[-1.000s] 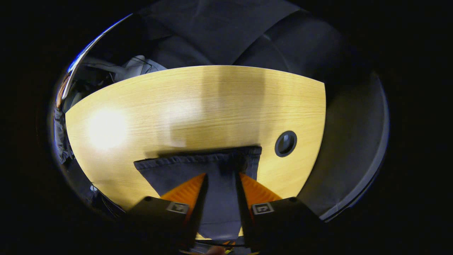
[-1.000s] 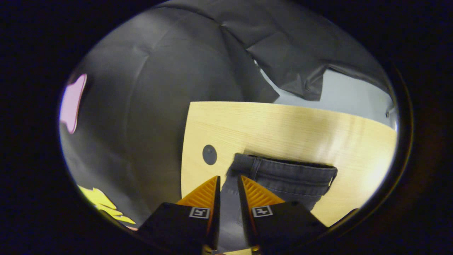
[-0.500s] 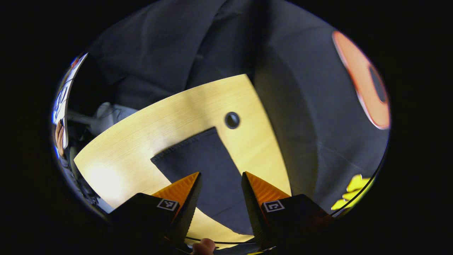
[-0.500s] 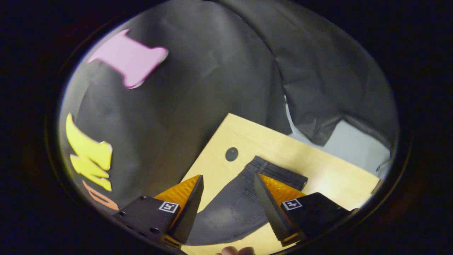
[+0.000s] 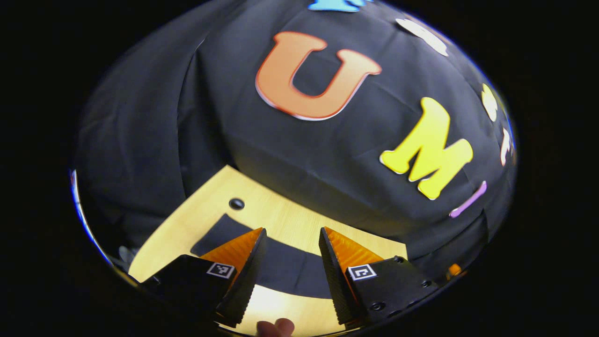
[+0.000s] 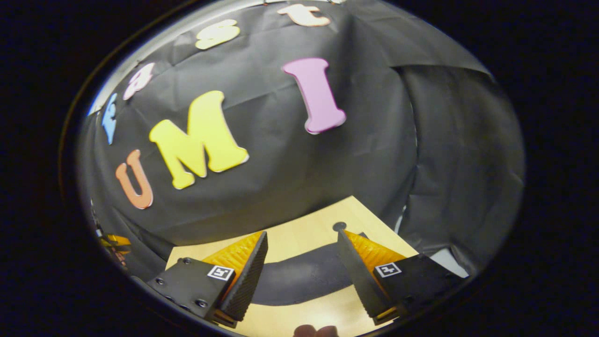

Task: Grasp the waist and the cuffs of the jeans and fold them to make the two legs overlap; first hold the waist and fold one-third of the jeans toward the cuffs, then hold the cuffs and fold the remaining one-third in the same direction to finish folding.

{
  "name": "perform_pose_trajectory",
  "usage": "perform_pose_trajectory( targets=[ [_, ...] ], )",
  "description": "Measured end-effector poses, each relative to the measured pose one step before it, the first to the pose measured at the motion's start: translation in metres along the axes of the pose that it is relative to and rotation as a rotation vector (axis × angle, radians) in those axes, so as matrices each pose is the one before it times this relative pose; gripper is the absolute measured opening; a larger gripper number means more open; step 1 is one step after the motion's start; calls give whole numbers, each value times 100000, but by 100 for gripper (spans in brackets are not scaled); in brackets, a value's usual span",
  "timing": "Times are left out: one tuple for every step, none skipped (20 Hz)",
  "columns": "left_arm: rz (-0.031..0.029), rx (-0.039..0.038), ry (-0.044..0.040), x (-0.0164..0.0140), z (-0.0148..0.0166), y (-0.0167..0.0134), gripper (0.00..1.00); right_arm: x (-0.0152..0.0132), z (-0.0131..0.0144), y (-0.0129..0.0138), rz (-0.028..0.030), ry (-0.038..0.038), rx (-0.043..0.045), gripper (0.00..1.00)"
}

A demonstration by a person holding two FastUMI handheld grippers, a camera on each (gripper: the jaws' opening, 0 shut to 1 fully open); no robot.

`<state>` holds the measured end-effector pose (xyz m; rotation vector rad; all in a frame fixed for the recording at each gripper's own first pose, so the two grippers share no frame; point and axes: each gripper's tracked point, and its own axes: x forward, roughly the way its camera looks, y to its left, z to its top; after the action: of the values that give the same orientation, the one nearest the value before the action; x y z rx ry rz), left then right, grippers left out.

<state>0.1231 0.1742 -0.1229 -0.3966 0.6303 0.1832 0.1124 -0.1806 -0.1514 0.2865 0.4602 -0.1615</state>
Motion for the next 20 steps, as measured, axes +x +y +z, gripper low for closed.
perform_pose_trajectory(
  targets=[
    [-583, 2984, -3605, -467, -458, -640, 73, -841, -62, -16, -901, -3845, -2736, 89],
    [430, 2691, -2515, -458, -772, -245, 73, -541, -333, 180, -504, -1892, -3369, 94],
    [2248, 3122, -1776, -392, -989, 198, 73, -133, -703, 180, -830, -51, -2944, 100],
    [2763, 3697, -1357, -281, -1142, 386, 73, -213, -783, 143, -616, 1617, -2832, 97],
    [2086, 4486, -772, -621, -1031, 565, 73, 187, -612, 244, -597, 2090, -2039, 97],
    [1935, 3450, -253, -434, -1017, 285, 73, -250, -768, -204, -1336, 1180, -1531, 100],
    [696, 2739, -575, -675, -1029, -47, 73, -567, -548, -922, -2640, 854, -1936, 97],
    [145, 1690, -762, -403, -603, -255, 73, -245, -576, -847, -2252, 868, -1318, 97],
    [718, 1677, -1034, -386, -538, -145, 73, -193, -845, -755, -1428, 1542, -329, 98],
    [640, 2082, -733, -317, -394, -176, 73, 105, -851, -566, -302, 2427, 225, 98],
    [962, 1508, -731, -145, -267, 172, 73, 401, -1048, -816, -869, 2823, -92, 98],
    [217, 965, -137, 112, -232, -44, 72, 448, -715, -705, -378, 2435, 211, 98],
    [16, -114, 694, -166, -518, -212, 73, 709, -686, -644, -75, 2498, 1311, 98],
    [708, -595, 1282, 103, -461, -12, 73, 730, -581, -657, -245, 2479, 2111, 98],
    [860, -732, 1604, 35, -285, 387, 73, 1046, -777, -733, -62, 3085, 2776, 93],
    [1121, -703, 1752, 5, -416, 123, 73, 1201, -990, -845, 504, 2751, 3557, 98],
    [1015, -923, 1729, 71, -469, 156, 73, 1201, -731, -914, -74, 3072, 4790, 94],
    [766, -1500, 2089, 47, -508, 20, 74, 1525, -531, -1170, -860, 2646, 5703, 98],
    [622, -1735, 1986, 47, -637, 60, 74, 1870, -398, -1156, -779, 2333, 6526, 94],
    [794, -1275, 2204, -4, -680, 17, 74, 1903, -326, -1055, -219, 2644, 7970, 98]
  ],
)
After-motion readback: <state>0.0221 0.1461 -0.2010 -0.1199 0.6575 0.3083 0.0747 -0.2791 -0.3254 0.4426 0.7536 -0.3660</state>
